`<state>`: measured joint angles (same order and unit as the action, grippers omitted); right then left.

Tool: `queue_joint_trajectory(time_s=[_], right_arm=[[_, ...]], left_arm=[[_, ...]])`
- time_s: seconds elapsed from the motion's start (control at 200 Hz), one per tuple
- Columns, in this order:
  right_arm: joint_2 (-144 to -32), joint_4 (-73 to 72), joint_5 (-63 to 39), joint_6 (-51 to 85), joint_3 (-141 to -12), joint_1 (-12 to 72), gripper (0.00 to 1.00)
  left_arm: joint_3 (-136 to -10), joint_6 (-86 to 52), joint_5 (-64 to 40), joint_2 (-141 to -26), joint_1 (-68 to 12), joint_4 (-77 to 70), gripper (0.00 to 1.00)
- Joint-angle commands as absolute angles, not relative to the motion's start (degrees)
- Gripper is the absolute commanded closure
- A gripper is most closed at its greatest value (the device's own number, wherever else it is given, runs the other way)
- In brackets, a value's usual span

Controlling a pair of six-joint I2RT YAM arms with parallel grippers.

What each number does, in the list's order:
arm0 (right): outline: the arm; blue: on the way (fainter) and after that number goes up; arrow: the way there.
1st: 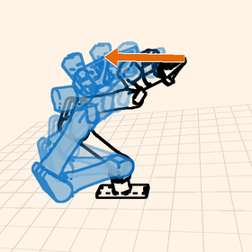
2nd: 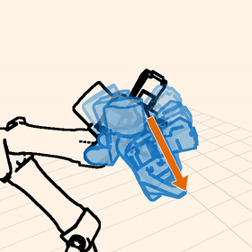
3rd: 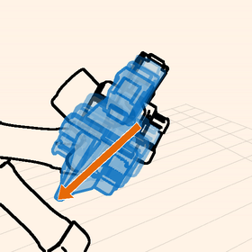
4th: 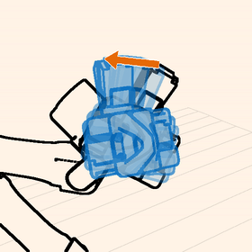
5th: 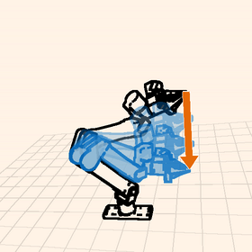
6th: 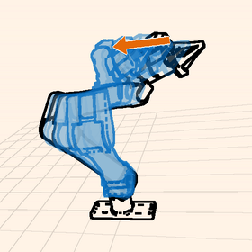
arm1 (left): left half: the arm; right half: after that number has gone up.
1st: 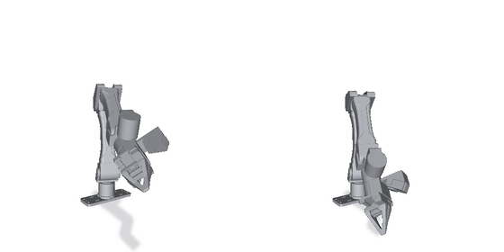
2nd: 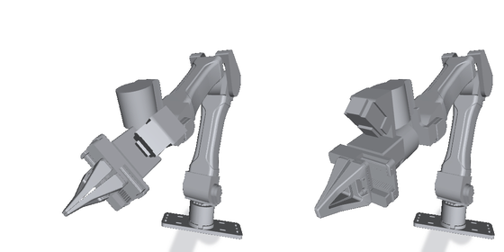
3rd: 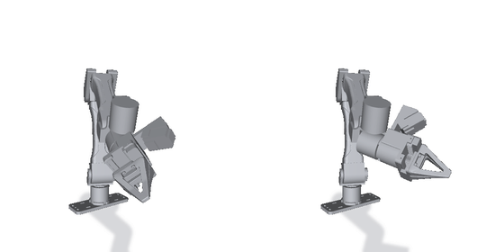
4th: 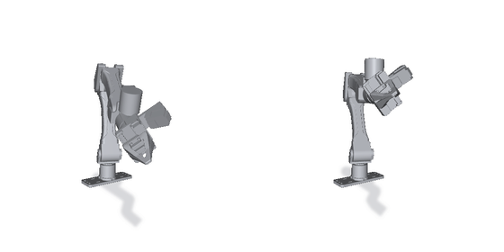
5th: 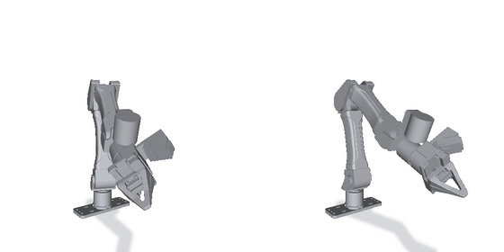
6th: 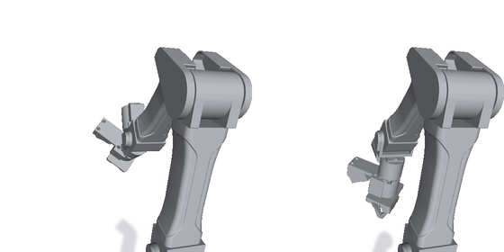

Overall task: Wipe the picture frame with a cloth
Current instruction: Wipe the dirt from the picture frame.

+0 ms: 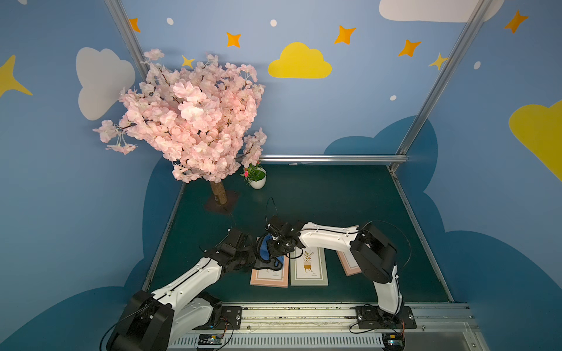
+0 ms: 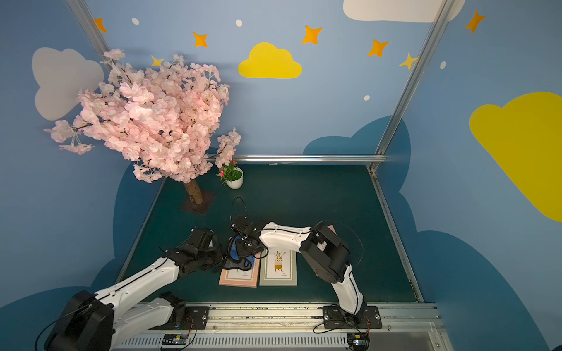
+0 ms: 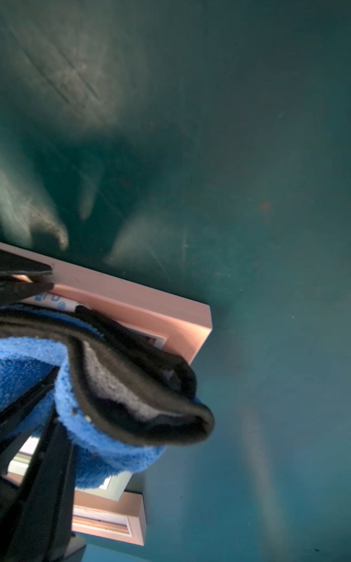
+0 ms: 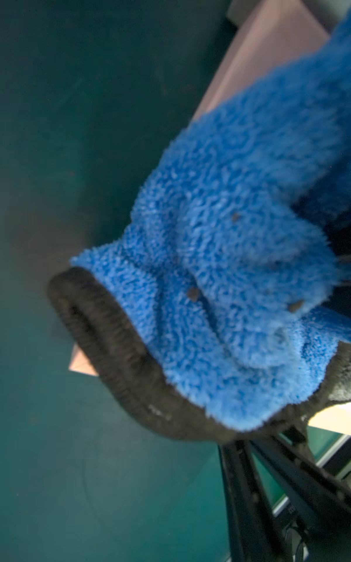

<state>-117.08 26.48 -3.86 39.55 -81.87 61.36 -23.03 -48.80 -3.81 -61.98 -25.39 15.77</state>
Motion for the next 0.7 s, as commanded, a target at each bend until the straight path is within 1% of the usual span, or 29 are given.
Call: queue_joint_trajectory(time_s=[0.0, 0.18, 0.405, 0.501, 0.691], right_arm=[[-121.36, 30.31, 0.1, 37.92, -82.75, 60.29, 1.0], [-121.34, 33.16, 0.87, 36.83, -85.7, 61.18, 1.0], [-121.7, 34.76, -1.34, 37.08, -85.83, 64.7, 1.0], [-121.48, 35.31, -1.85, 37.73, -84.86, 66.95, 1.0], [-119.02, 33.48, -4.57, 40.75, -80.93, 70.74, 1.0]], left_arm=[[-19.7, -47.41, -7.31, -62.6, -26.19, 26.74, 0.89], [-18.73, -47.15, -7.29, -56.86, -26.12, 28.68, 0.8], [-16.96, -48.3, -6.77, -53.34, -26.15, 28.0, 0.77], [-17.55, -48.25, -6.17, -54.77, -26.11, 28.68, 0.79], [-18.58, -49.13, -4.94, -58.44, -26.1, 29.5, 0.89]])
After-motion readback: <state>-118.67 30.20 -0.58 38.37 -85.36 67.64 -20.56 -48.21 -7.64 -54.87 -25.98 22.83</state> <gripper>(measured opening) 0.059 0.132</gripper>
